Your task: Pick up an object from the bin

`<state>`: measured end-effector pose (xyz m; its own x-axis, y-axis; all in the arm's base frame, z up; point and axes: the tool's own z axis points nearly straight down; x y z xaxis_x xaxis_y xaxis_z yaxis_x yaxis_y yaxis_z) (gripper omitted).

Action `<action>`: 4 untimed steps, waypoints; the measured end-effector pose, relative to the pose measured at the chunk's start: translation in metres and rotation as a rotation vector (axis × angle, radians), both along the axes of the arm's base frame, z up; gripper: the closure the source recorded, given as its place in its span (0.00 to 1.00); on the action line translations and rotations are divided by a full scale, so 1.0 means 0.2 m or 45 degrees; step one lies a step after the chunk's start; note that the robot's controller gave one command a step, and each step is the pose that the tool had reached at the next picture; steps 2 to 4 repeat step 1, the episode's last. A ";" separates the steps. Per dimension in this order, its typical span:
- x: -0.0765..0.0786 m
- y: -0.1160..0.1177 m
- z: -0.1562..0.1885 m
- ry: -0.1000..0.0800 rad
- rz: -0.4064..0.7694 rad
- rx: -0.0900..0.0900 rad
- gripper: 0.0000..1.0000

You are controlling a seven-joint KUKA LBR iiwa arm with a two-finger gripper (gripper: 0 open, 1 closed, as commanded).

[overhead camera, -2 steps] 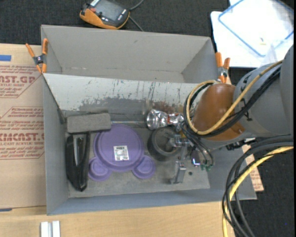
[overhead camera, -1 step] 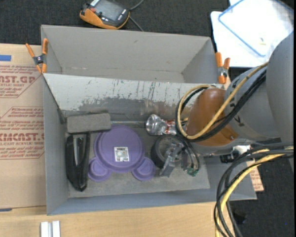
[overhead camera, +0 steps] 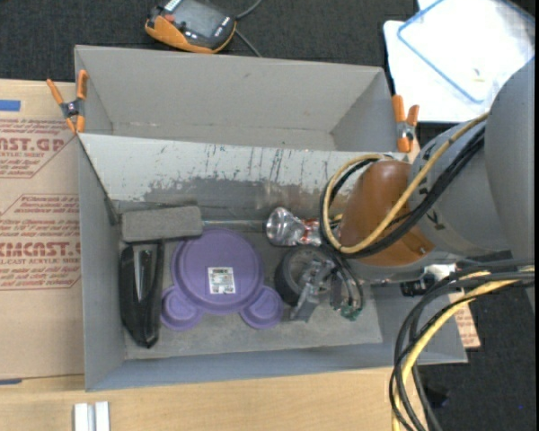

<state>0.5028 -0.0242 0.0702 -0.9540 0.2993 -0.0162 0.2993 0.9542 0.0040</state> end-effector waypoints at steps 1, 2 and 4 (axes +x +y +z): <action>0.06 0.03 0.66 0.003 0.028 0.000 1.00; 0.06 0.03 0.66 0.003 0.028 0.000 1.00; 0.06 0.03 0.66 0.003 0.028 0.000 1.00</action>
Offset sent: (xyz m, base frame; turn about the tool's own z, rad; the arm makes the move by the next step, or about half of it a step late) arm 0.0000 0.0000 0.0000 0.0000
